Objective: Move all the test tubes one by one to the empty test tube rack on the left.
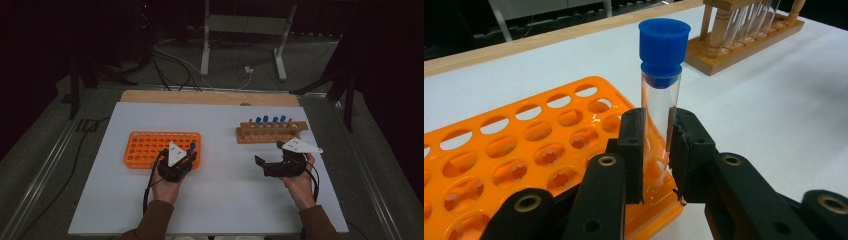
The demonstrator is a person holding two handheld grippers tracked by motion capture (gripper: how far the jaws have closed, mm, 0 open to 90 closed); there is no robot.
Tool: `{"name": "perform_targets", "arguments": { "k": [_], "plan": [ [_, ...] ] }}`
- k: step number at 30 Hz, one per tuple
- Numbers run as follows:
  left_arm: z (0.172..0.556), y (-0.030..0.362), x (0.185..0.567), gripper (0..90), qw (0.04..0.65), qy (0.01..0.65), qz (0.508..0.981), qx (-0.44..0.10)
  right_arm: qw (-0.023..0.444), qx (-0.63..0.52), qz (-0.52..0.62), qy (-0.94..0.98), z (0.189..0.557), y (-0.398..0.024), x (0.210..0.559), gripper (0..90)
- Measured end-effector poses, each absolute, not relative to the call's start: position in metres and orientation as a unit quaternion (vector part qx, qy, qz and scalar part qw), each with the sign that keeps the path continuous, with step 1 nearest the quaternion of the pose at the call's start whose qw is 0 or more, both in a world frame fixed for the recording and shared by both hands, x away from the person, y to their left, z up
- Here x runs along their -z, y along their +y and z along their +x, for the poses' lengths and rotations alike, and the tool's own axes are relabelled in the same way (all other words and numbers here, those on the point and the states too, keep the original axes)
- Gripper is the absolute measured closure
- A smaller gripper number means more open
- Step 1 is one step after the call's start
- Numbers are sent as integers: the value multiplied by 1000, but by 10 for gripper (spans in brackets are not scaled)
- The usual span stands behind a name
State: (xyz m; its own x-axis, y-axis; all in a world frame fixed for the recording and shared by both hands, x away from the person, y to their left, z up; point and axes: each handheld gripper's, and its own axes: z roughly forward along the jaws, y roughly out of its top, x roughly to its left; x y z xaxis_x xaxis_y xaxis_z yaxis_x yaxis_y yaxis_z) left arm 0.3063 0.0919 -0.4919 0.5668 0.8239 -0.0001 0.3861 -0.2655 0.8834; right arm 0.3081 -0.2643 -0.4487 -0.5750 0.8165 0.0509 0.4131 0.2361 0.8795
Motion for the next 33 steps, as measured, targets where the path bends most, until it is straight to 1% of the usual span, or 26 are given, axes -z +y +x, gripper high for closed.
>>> {"name": "perform_targets", "arguments": {
  "k": [22,23,24,25,27,30,33],
  "plan": [
    [302,90,502,774,440,398,769,-237,212,-462,403,761,307,-259,452,0],
    [302,91,502,753,442,400,767,-237,212,-462,403,761,307,-259,452,0],
    [302,91,502,699,442,400,767,-237,211,-463,403,761,307,-259,452,0],
    [301,94,501,660,462,403,758,-223,211,-464,403,760,307,-260,452,0],
    [299,100,498,581,481,406,748,-211,210,-467,404,759,307,-261,451,0],
    [294,110,490,504,511,413,728,-197,206,-472,406,755,307,-263,451,0],
    [287,126,480,471,550,419,699,-184,204,-474,407,754,307,-264,450,0]
  ]
}}
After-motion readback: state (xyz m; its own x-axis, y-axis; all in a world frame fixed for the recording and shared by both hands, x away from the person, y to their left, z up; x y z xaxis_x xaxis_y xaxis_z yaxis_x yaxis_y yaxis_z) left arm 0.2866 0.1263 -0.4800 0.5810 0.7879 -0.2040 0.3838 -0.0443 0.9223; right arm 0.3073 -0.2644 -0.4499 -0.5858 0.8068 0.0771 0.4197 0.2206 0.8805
